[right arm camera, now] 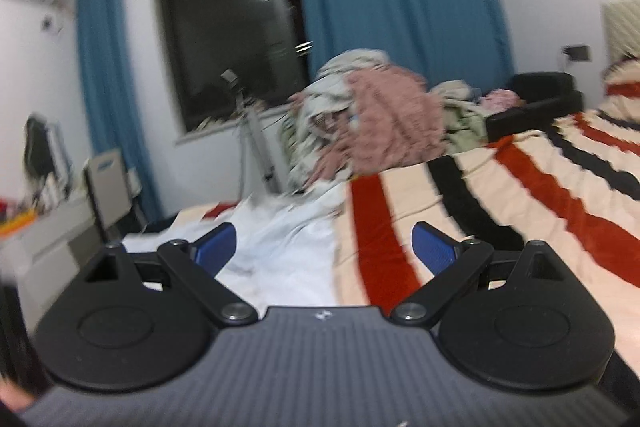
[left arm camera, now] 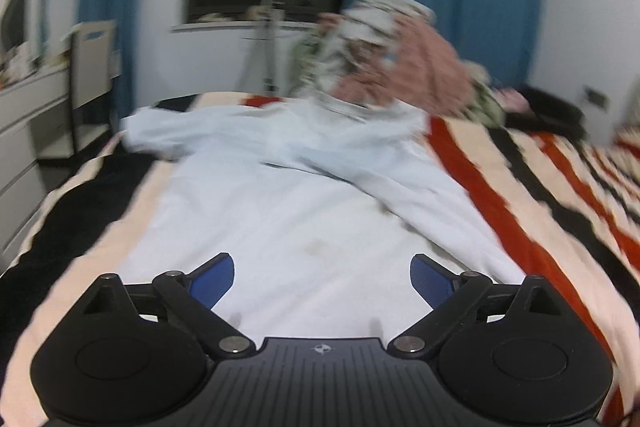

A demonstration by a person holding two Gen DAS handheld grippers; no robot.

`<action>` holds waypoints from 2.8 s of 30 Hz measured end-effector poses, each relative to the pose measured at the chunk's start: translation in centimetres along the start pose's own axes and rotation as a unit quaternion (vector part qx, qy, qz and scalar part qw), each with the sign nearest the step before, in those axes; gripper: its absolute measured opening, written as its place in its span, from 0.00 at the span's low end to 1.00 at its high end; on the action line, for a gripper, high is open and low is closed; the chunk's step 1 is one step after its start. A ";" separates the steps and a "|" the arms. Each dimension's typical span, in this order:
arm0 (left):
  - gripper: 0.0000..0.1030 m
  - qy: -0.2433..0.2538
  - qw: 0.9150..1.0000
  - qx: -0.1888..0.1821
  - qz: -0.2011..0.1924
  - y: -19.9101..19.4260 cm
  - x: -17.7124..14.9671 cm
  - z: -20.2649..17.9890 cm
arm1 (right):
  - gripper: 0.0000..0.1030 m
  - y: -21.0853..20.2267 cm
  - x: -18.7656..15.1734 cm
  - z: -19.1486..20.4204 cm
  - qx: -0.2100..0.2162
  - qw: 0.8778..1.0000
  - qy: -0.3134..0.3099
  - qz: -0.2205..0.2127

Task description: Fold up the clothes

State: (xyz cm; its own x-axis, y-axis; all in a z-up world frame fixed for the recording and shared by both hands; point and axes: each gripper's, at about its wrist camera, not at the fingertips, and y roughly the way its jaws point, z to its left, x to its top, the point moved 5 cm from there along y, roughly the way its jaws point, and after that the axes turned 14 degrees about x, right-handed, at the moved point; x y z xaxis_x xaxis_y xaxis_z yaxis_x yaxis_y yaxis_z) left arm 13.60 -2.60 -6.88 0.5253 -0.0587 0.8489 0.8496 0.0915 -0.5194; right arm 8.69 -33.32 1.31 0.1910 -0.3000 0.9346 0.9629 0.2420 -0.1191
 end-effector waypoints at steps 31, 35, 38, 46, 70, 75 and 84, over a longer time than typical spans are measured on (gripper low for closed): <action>0.05 0.061 0.959 -0.277 -0.002 -2.8 -7.5 -20.1 | 0.93 -1.0 -1.1 -9.9 -0.152 0.988 0.021 -0.024; 0.05 -0.013 0.958 -0.286 -0.031 -5.2 -4.3 -15.7 | 0.93 -3.1 0.0 -9.8 -0.158 0.985 0.024 -0.068; 0.05 -0.034 0.961 -0.270 -0.048 -6.9 -2.5 -11.3 | 0.93 -4.6 0.8 -9.4 -0.169 0.981 0.000 -0.096; 0.05 -0.156 0.962 -0.222 0.002 -9.4 -2.8 2.4 | 0.93 -4.1 0.6 -7.8 -0.177 0.981 -0.052 -0.069; 0.42 -0.214 0.957 -0.096 0.174 -2.8 -8.1 6.1 | 0.08 4.7 -17.3 -0.3 0.127 0.893 0.275 0.333; 0.57 -0.185 0.954 -0.093 0.218 -1.3 -8.7 4.7 | 0.05 3.3 -14.6 1.0 0.127 0.924 0.197 0.303; 0.03 -0.159 0.938 -0.159 0.265 -0.4 -10.1 1.8 | 0.05 2.9 -13.2 0.8 0.091 0.937 0.152 0.302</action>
State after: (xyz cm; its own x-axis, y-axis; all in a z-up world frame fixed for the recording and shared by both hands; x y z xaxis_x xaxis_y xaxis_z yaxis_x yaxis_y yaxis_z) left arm 7.91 -0.21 -15.04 0.8796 0.2156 0.4240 0.4717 -0.2804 -0.8360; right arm 8.78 -27.92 -11.13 0.7625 -0.3000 0.5732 0.6188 0.5970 -0.5106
